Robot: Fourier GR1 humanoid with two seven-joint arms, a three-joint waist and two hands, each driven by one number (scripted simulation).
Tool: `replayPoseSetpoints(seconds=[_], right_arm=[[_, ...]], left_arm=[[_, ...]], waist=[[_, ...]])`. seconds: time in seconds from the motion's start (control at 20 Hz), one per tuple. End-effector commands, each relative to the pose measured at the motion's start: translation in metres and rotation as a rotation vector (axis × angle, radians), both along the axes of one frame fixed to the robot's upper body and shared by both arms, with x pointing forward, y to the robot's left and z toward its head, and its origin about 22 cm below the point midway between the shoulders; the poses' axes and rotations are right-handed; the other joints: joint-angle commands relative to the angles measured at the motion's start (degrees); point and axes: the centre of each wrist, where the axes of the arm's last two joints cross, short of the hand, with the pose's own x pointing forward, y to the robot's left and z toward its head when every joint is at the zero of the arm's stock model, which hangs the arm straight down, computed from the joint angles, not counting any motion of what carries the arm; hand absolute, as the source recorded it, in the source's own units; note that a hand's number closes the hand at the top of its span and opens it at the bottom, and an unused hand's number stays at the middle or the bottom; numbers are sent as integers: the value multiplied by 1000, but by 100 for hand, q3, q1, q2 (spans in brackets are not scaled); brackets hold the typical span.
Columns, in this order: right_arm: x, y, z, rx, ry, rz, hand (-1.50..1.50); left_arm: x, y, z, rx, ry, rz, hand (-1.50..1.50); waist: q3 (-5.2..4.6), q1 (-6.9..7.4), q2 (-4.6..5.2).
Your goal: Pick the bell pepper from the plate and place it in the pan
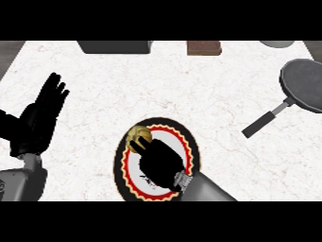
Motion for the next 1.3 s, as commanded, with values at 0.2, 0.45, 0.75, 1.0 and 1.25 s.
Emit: replayPoseSetpoints(seconds=[0.2,0.45,0.75,1.0,1.25], right_arm=[[10,-18,-25,33,57,-3,150],[84,-117,6,233,30,-905,150],[129,-172,60,339,-205,-1489,150],[167,-196,132,300,-598,-1787,150],[197,-189,196,263,-783,-1941,150]], left_arm=[[5,15,14,1,4,10,0],[-5,14,-1,3,1,76,0],[-6,12,3,1,-15,56,0],[3,-8,10,0,-46,-28,0],[9,-27,11,16,-51,-97,0]], waist=[[-17,-20,86],[23,-586,196],[-20,-254,212],[-35,260,306],[-28,553,342]])
